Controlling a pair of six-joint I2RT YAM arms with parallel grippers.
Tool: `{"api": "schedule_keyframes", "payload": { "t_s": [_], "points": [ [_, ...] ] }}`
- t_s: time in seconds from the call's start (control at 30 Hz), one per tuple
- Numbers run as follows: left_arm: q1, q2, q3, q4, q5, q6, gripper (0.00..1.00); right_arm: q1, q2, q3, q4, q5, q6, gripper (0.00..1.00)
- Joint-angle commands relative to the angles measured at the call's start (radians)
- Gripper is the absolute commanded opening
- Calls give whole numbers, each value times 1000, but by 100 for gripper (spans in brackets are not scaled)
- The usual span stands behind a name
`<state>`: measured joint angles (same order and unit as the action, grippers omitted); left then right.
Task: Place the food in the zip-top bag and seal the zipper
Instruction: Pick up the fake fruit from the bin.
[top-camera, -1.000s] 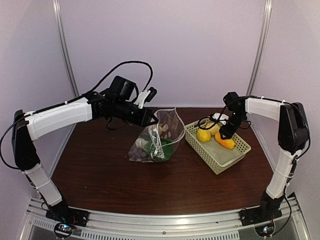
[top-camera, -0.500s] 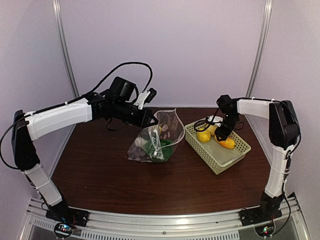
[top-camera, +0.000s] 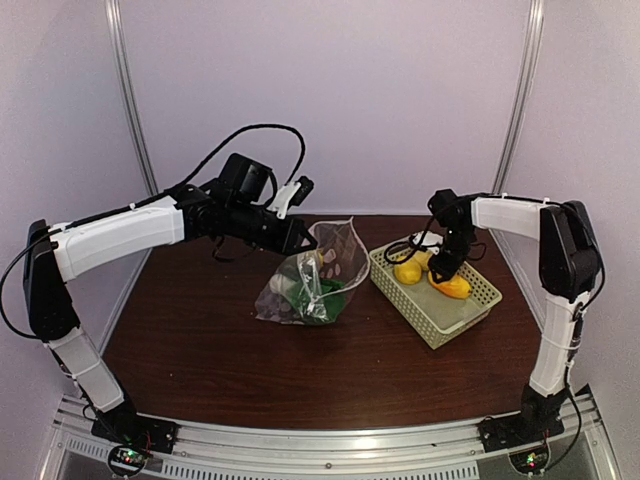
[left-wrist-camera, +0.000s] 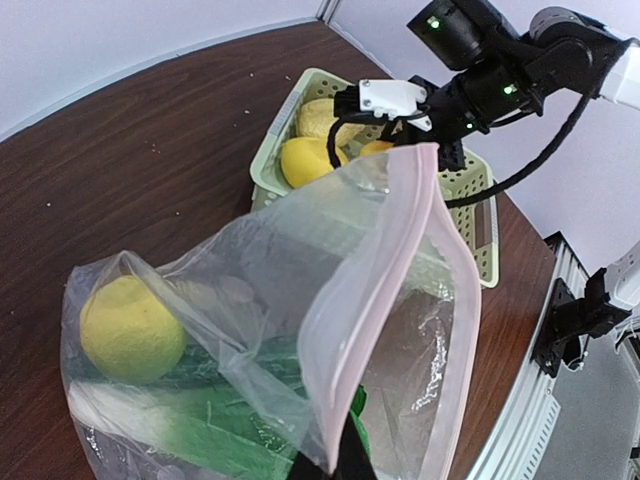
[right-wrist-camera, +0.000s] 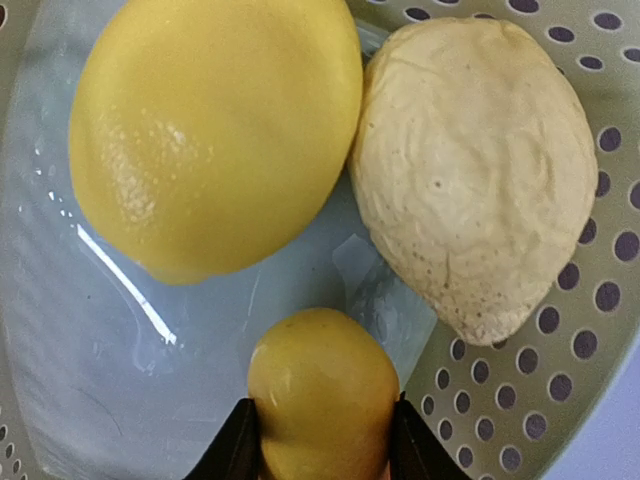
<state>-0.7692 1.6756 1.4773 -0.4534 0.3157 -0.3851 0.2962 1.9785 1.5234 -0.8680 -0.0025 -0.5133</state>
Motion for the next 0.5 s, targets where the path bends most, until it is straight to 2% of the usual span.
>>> {"api": "schedule_keyframes", "payload": {
  "t_s": [0.0,0.13,0.23,0.3,0.37,0.47],
  "points": [
    [5,-10,-11,55,11,-6,0,4,-163,31,-98,-38,36,24],
    [6,0,-14,71,21,-14,0,4,-283,50,-126,-149,70,18],
    [6,9,-15,91,35,-35,0,5,-369,65,-105,-347,110,15],
    [6,12,-8,103,46,-47,0,4,-422,74,-71,-512,146,9],
    [6,13,1,111,51,-60,0,6,-485,58,20,-670,226,0],
    [6,15,19,119,56,-78,0,23,-559,-14,278,-851,413,0]
  ]
}}
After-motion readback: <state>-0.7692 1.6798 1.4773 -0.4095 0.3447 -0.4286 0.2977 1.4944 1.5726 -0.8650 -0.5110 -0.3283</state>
